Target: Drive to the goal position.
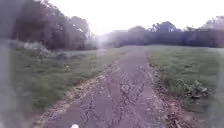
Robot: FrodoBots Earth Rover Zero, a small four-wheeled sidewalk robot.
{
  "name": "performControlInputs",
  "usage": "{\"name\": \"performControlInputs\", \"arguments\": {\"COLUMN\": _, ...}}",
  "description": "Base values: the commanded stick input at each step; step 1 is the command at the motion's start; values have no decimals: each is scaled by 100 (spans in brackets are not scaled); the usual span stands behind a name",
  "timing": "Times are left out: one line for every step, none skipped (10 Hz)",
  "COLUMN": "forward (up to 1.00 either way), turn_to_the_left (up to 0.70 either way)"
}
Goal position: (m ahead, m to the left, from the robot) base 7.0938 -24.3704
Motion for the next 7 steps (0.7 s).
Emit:
{"name": "performControlInputs", "arguments": {"forward": 85, "turn_to_the_left": -34}}
{"name": "performControlInputs", "arguments": {"forward": 85, "turn_to_the_left": -34}}
{"name": "performControlInputs", "arguments": {"forward": 85, "turn_to_the_left": -34}}
{"name": "performControlInputs", "arguments": {"forward": 85, "turn_to_the_left": -19}}
{"name": "performControlInputs", "arguments": {"forward": 85, "turn_to_the_left": -3}}
{"name": "performControlInputs", "arguments": {"forward": 85, "turn_to_the_left": -1}}
{"name": "performControlInputs", "arguments": {"forward": 85, "turn_to_the_left": 0}}
